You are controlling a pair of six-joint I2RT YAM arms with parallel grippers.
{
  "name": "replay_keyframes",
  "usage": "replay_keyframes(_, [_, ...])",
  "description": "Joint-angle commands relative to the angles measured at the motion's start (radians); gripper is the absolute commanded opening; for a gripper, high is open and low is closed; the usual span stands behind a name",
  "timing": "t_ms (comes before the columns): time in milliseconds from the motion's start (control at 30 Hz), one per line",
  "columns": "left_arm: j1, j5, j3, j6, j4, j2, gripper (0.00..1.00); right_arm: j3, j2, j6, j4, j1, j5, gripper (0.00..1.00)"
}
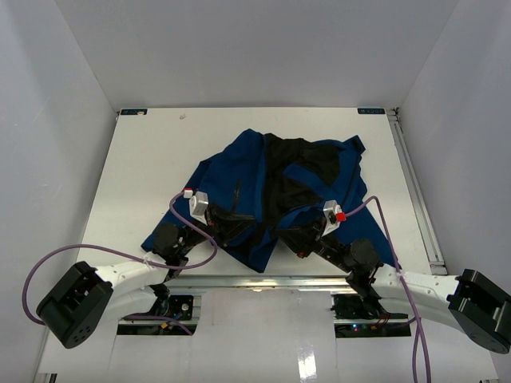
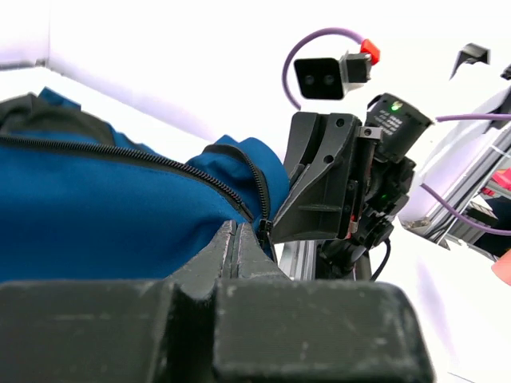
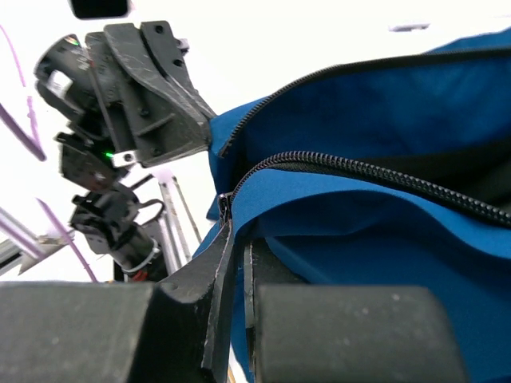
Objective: Zip up the jacket
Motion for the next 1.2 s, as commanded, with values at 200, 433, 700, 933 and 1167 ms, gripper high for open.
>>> replay_keyframes(200, [-0.001,0.069,-0.021,-0.018,0.258,0.073,0.0,0.042,0.062,0.02,0.212,-0.001,-0.124,0.08])
replay_keyframes(433, [0.0,0.072,-0.032,-0.006,0.263,0.053,0.0,0.053,0.109,0.039,0.26,-0.002,-0.152,0.08])
replay_keyframes(700, [-0.001,0.079,-0.061,-0.008,0.296,0.018,0.0,0.046,0.149,0.061,0.317,-0.007,-0.155,0.08])
replay_keyframes(933, [-0.001,0.09,-0.08,-0.005,0.325,0.015,0.0,0.04,0.131,0.07,0.324,-0.012,-0.154,0.08])
replay_keyframes(1167, [-0.001,0.109,-0.079,-0.008,0.355,0.04,0.0,0.039,0.122,0.083,0.331,-0.018,-0.159,0.08])
